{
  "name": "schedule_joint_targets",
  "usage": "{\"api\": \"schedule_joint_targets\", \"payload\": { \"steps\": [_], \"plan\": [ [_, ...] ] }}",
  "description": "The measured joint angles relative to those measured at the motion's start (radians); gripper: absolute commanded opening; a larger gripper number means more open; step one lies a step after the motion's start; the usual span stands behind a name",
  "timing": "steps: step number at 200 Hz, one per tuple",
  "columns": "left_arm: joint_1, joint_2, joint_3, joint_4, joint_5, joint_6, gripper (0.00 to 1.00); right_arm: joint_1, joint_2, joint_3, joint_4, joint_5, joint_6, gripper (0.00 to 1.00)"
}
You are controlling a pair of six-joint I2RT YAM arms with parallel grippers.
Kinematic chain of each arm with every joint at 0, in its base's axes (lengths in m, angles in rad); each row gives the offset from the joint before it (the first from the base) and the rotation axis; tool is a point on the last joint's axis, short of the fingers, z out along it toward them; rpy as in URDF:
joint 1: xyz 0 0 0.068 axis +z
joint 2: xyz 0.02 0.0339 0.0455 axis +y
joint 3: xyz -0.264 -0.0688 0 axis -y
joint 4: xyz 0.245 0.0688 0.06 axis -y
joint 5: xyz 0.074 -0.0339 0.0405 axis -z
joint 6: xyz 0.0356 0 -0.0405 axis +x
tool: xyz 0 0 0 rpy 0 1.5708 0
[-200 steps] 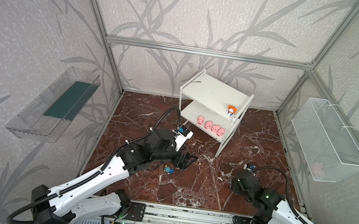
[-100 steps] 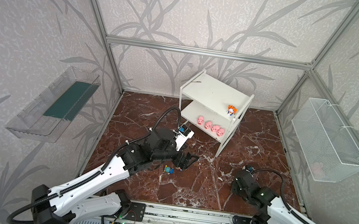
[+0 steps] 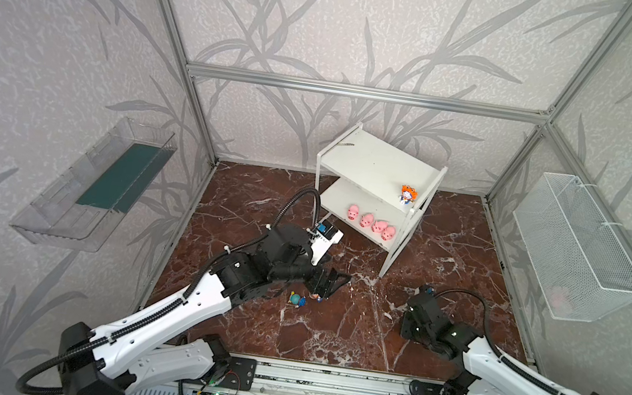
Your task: Place and organize the plastic toys onto the shelf
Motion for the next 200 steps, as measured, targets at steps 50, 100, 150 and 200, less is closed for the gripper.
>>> {"api": "schedule_joint_targets", "payload": {
  "steps": [50, 100, 150, 200],
  "plan": [
    [0.004, 0.008, 0.0, 0.005, 0.015, 0.0, 0.85, 0.0, -0.043, -0.025, -0.001, -0.036, -0.006, 0.42],
    [0.004, 0.004, 0.0, 0.005, 0.019, 0.0, 0.86, 0.0, 0.019, -0.009, 0.037, -0.061, -0.027, 0.22],
    [0.005, -0.003, 0.0, 0.005, 0.032, -0.005, 0.85, 0.012, -0.01, -0.028, 0.12, -0.111, -0.098, 0.18],
    [0.005, -0.002, -0.05, 0.063, 0.11, -0.104, 0.82, 0.048, -0.194, -0.114, 0.394, -0.182, -0.238, 0.18]
  ]
}}
